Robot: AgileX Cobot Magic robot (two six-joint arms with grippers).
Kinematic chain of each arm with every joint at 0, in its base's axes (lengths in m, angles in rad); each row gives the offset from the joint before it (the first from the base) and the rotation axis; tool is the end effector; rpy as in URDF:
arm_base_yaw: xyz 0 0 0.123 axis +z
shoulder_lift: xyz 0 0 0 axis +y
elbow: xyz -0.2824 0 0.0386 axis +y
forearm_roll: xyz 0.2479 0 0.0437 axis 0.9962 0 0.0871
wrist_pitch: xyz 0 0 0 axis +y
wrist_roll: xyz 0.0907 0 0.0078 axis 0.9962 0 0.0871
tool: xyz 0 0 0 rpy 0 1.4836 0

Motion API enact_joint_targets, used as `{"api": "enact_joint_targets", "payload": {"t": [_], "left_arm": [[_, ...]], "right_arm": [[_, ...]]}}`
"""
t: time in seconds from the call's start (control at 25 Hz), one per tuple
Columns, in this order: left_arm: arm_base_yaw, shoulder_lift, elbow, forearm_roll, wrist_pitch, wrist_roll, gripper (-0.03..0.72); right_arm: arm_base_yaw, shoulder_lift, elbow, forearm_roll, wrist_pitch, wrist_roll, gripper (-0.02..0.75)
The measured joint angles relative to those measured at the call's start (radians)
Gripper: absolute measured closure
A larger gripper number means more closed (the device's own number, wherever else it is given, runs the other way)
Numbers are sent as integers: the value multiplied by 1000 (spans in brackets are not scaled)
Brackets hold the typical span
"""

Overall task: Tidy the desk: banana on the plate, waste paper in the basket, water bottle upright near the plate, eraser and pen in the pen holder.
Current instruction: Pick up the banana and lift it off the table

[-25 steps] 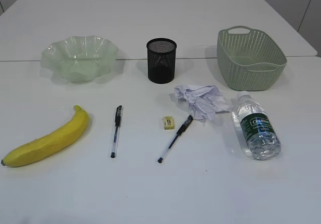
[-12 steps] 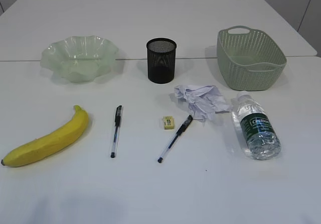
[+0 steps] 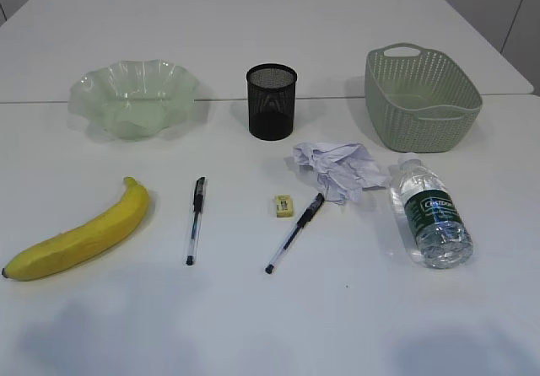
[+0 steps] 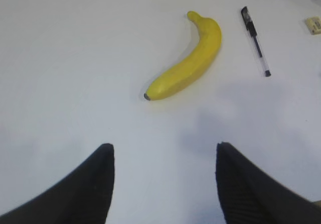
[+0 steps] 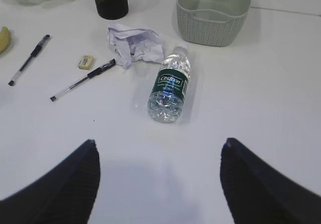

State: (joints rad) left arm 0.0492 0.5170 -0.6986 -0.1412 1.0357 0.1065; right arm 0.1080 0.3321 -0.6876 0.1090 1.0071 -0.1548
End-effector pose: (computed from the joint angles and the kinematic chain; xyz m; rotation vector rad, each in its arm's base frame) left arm 0.0752 -0.0073 0.3214 0.0430 2.3280 -0.0998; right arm 0.0383 0.0126 0.3304 -0.2713 2.1143 0.1050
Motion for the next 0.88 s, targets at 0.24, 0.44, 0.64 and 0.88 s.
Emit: {"api": "enact_joint_targets", "payload": {"t": [0.24, 0.44, 0.64, 0.88], "left_arm": [[0, 144, 0, 0, -8, 15, 234], [0, 246, 0, 0, -35, 17, 235], [0, 350, -8, 2, -66, 17, 235], [0, 502, -122, 4, -88, 19, 235]], "right_arm": [[0, 140, -61, 35, -2, 0, 180], [0, 239, -112, 53, -2, -2, 180], [0, 332, -141, 55, 10, -8, 180], [0, 455, -206, 57, 27, -49, 180]]}}
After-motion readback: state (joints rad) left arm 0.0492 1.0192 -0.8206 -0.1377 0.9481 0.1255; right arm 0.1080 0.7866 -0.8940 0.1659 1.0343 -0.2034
